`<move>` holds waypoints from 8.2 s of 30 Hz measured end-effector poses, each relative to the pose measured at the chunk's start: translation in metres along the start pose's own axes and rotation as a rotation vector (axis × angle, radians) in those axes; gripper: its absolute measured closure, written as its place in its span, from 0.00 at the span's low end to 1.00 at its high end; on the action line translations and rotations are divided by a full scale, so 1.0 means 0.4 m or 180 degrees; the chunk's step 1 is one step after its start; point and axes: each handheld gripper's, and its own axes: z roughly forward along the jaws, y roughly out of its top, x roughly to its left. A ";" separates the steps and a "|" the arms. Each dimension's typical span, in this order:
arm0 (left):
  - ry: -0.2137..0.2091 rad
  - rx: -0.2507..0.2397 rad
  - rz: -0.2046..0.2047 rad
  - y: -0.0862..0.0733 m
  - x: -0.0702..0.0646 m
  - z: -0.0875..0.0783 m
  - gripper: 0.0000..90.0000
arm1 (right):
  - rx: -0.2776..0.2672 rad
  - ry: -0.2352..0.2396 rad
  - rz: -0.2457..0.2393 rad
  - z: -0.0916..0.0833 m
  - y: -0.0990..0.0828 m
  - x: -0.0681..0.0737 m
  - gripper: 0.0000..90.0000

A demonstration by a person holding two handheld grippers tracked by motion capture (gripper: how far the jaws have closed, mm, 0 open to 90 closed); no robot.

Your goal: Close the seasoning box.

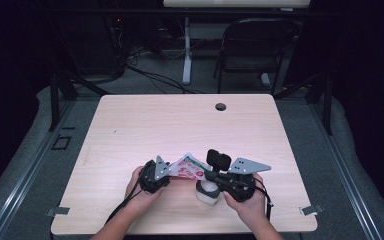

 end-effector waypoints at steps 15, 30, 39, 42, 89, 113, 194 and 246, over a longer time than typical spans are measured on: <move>-0.0080 -0.0041 -0.0088 -0.005 0.002 -0.002 0.61 | -0.0022 0.0028 0.0005 0.002 0.009 -0.004 1.00; -0.0067 -0.0109 -0.0108 -0.006 0.009 -0.040 0.54 | -0.0001 0.0065 -0.0003 0.017 0.009 -0.005 1.00; -0.0116 -0.0246 -0.0076 0.006 0.007 -0.079 0.55 | 0.0016 0.0105 -0.0026 0.028 0.015 -0.006 1.00; -0.0144 -0.0275 -0.0038 0.010 0.001 -0.084 0.60 | 0.0009 0.0125 -0.0031 0.033 0.018 -0.006 1.00; -0.0396 -0.0239 -0.0219 -0.002 0.021 -0.083 0.88 | 0.0043 0.0033 -0.0206 0.073 0.092 0.014 0.90; -0.0336 -0.0402 -0.0660 -0.021 0.065 -0.092 0.91 | -0.0219 0.0000 -0.0060 0.008 0.071 0.001 0.74; 0.0460 -0.0353 -0.1291 -0.108 0.205 -0.157 0.86 | -0.0221 -0.0032 0.0110 0.002 0.028 -0.025 0.72; -0.0248 -0.0229 -0.0783 -0.056 0.080 -0.068 0.46 | -0.0183 -0.0060 0.0121 0.000 0.024 -0.031 0.69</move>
